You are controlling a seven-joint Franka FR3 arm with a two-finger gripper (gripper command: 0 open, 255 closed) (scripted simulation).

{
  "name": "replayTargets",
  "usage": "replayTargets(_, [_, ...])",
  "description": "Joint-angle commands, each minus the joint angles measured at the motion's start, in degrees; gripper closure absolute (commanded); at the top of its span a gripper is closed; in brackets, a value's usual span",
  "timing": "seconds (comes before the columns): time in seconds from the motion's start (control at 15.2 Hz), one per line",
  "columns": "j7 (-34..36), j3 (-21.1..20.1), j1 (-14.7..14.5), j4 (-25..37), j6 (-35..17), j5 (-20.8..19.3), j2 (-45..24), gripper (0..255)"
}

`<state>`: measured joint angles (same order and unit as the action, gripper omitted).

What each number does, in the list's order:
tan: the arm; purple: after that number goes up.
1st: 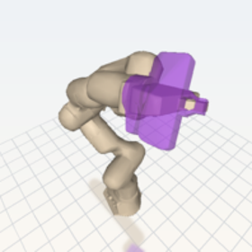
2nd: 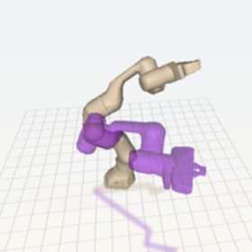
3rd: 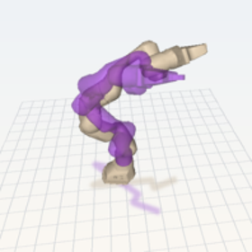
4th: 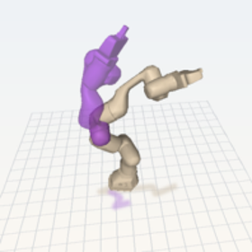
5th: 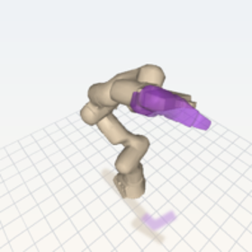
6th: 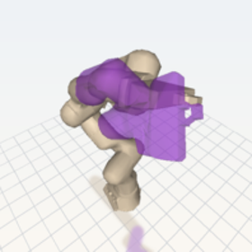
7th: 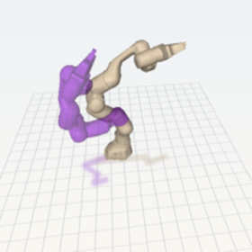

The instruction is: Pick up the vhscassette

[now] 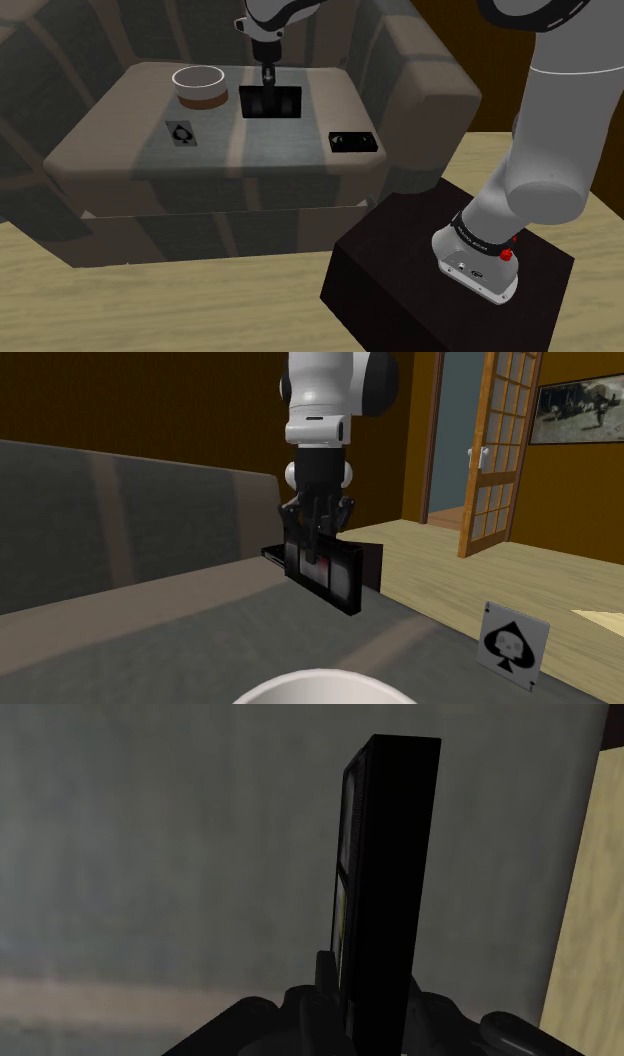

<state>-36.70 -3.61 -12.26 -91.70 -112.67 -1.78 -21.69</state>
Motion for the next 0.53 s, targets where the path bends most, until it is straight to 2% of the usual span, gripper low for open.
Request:
replayTargets(0.0, [-0.03, -0.02, 0.0, 0.83, 1.43, 0.04, 0.6, 255])
replayTargets(0.46, [-0.09, -0.05, -0.01, 3.73, 5.08, 0.11, 1.35, 255])
